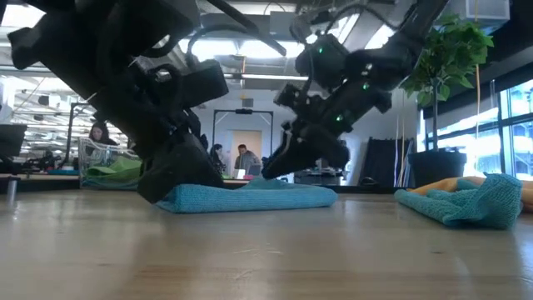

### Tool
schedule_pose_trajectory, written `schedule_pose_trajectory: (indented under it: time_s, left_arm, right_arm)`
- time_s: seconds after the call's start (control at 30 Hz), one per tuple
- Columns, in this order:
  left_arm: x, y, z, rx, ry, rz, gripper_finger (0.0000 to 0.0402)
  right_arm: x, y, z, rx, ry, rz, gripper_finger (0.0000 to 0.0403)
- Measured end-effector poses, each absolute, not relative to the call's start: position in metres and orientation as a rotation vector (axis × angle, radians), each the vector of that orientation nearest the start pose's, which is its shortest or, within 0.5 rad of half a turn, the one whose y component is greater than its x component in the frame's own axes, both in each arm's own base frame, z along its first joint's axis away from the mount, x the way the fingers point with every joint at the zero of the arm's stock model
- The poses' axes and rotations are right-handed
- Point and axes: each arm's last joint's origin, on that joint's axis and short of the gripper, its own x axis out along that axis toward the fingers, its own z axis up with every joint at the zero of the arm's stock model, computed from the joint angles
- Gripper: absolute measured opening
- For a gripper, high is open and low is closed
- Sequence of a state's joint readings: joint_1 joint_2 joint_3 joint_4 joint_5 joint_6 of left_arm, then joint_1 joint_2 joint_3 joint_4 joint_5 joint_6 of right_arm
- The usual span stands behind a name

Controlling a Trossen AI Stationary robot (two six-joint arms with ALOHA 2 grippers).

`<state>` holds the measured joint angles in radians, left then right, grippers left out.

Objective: Fold microfiber towels
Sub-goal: Fold the light blue microfiber cloth, then stack the light blue microfiber cloth on top of the green microfiber cloth in the transparent bin

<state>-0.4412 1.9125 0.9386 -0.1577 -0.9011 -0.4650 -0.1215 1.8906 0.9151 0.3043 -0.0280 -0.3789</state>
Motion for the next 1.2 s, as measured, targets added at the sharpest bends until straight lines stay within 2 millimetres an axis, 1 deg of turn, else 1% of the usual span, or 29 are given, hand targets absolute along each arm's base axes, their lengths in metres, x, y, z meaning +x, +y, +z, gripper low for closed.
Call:
schedule_pose_trajectory:
  time_s: [0.13,0.27,0.4,0.5,0.57,0.63,0.7,0.77,0.83,0.9,0.97,1.07,1.13,1.2]
  left_arm:
    - [0.313,-0.115,0.106,0.276,0.757,0.614,0.0108]
    - [0.315,-0.111,0.106,0.248,0.774,0.598,0.0108]
    - [0.315,-0.117,0.106,0.228,0.767,0.573,0.0108]
    - [0.315,-0.125,0.109,0.256,0.747,0.539,0.0108]
    - [0.318,-0.132,0.118,0.316,0.732,0.509,0.0108]
    - [0.327,-0.140,0.130,0.380,0.717,0.462,0.0108]
    - [0.335,-0.148,0.142,0.438,0.706,0.411,0.0108]
    - [0.346,-0.152,0.156,0.445,0.678,0.383,0.0108]
    - [0.355,-0.149,0.168,0.424,0.673,0.379,0.0108]
    - [0.365,-0.139,0.176,0.389,0.702,0.360,0.0110]
    - [0.377,-0.124,0.179,0.316,0.734,0.356,0.0116]
    - [0.384,-0.104,0.169,0.274,0.851,0.386,0.0124]
    - [0.389,-0.097,0.168,0.232,0.883,0.398,0.0126]
    - [0.391,-0.095,0.171,0.164,0.902,0.359,0.0126]
  right_arm:
    - [0.361,-0.058,0.117,-0.289,0.713,0.003,0.0103]
    - [0.357,-0.072,0.113,-0.230,0.748,-0.043,0.0103]
    - [0.353,-0.076,0.112,-0.207,0.788,-0.054,0.0103]
    - [0.352,-0.074,0.123,-0.214,0.769,-0.052,0.0103]
    - [0.351,-0.072,0.134,-0.221,0.743,-0.051,0.0103]
    - [0.347,-0.069,0.146,-0.227,0.739,-0.046,0.0103]
    - [0.340,-0.066,0.163,-0.237,0.738,-0.038,0.0103]
    - [0.330,-0.063,0.184,-0.249,0.731,-0.032,0.0103]
    - [0.317,-0.058,0.203,-0.252,0.736,-0.023,0.0103]
    - [0.302,-0.050,0.218,-0.259,0.725,-0.010,0.0103]
    - [0.285,-0.042,0.227,-0.273,0.679,0.000,0.0103]
    - [0.258,-0.032,0.233,-0.261,0.586,-0.005,0.0103]
    - [0.239,-0.028,0.228,-0.231,0.554,-0.012,0.0103]
    - [0.222,-0.024,0.220,-0.194,0.507,-0.023,0.0103]
